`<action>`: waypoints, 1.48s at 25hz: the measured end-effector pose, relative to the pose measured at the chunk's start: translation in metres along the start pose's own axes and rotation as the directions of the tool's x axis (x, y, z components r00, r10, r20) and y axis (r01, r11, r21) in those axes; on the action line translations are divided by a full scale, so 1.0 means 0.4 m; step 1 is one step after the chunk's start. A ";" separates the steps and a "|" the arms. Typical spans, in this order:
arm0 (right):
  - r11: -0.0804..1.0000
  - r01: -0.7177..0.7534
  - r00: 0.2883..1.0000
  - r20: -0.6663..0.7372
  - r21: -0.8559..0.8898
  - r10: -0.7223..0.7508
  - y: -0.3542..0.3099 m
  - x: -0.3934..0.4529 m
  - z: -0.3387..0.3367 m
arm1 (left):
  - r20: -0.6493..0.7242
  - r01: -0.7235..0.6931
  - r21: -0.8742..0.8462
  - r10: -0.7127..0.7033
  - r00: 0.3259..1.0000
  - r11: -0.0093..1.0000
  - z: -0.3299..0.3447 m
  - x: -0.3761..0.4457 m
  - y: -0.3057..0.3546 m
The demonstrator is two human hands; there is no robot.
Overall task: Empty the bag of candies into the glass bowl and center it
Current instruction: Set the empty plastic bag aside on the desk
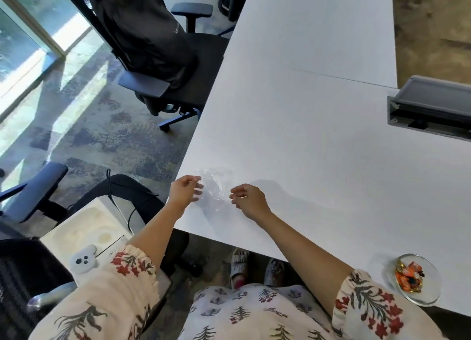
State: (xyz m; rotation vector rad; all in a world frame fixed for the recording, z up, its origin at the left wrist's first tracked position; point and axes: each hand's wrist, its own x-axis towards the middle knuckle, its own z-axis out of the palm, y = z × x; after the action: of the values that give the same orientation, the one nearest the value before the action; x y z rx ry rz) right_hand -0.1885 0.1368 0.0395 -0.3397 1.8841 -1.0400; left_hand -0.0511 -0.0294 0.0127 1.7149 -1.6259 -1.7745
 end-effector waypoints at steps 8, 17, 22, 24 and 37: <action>0.999 0.007 1.000 -0.006 -0.039 -0.007 0.025 0.003 -0.015 | -0.077 0.011 0.229 0.006 0.997 0.973 -0.099 0.054 -0.059; 0.999 -0.015 1.000 -0.011 0.042 0.016 0.053 -0.019 -0.031 | -0.225 0.054 0.324 0.022 0.974 0.945 -0.096 0.049 -0.065; 0.989 -0.028 0.997 -0.069 0.144 0.038 0.059 -0.030 -0.060 | -0.235 0.018 0.434 0.094 0.968 0.901 -0.074 0.030 -0.065; 0.979 -0.010 0.992 -0.123 0.203 0.035 0.066 -0.036 -0.069 | -0.189 -0.068 0.577 0.213 0.959 0.814 -0.048 0.008 -0.071; 0.899 0.250 0.790 -0.613 0.358 0.025 0.154 -0.085 -0.294 | 0.230 -0.589 0.520 0.562 0.794 0.618 0.406 -0.118 0.039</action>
State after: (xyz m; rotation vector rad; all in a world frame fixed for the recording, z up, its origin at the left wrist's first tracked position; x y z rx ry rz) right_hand -0.2567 0.2557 0.0368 0.1708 2.1227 -1.7666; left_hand -0.1730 0.0885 0.0088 1.0656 -2.5475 -1.0634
